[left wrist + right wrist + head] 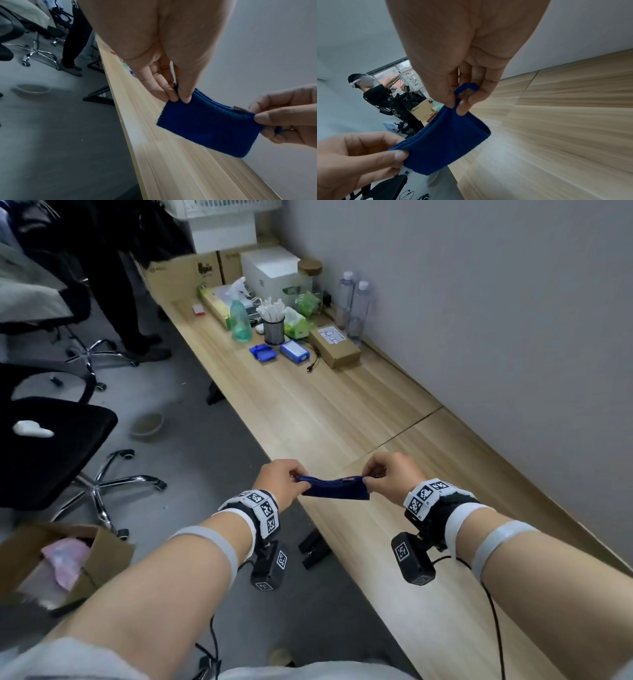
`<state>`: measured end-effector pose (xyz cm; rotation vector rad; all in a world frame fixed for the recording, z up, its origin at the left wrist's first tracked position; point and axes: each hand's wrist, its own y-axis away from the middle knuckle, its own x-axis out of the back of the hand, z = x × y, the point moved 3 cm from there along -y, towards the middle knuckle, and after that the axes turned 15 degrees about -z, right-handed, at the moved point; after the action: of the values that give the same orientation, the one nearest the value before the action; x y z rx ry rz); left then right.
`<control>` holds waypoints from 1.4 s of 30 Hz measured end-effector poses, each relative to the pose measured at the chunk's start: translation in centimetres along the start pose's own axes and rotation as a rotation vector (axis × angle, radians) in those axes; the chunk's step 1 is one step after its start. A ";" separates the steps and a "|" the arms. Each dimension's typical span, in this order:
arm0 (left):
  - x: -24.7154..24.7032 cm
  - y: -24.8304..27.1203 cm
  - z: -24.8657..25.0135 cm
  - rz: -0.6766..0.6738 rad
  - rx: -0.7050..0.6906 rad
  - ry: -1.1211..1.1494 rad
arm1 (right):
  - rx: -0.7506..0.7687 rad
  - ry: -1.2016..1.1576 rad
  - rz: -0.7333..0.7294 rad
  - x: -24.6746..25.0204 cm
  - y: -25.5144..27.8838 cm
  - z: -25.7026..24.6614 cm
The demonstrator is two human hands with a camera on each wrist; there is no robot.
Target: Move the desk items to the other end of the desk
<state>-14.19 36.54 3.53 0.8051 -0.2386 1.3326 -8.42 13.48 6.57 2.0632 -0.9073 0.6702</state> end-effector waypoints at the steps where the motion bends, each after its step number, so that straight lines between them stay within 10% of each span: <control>1: 1.4 -0.8 -0.4 0.006 -0.002 0.002 | -0.002 0.000 -0.002 0.1 -1.2 -0.8; 9: 10.3 -10.7 -1.6 0.023 -0.032 -0.018 | 0.005 -0.058 0.045 2.2 -12.4 -3.4; 26: 20.6 -35.9 -6.2 -0.073 0.119 0.679 | -0.108 -0.092 0.044 6.0 -36.5 -7.3; 38: 24.0 -49.4 -7.7 -0.126 -0.023 0.607 | -0.207 -0.029 0.319 8.3 -46.2 -8.4; 42: 23.2 -50.5 -10.2 -0.193 0.083 0.474 | -0.245 -0.041 0.176 5.8 -47.4 -8.2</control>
<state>35.55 59.92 -9.50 0.5435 0.2636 1.3150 30.83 39.28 -5.43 1.7998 -1.1457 0.5784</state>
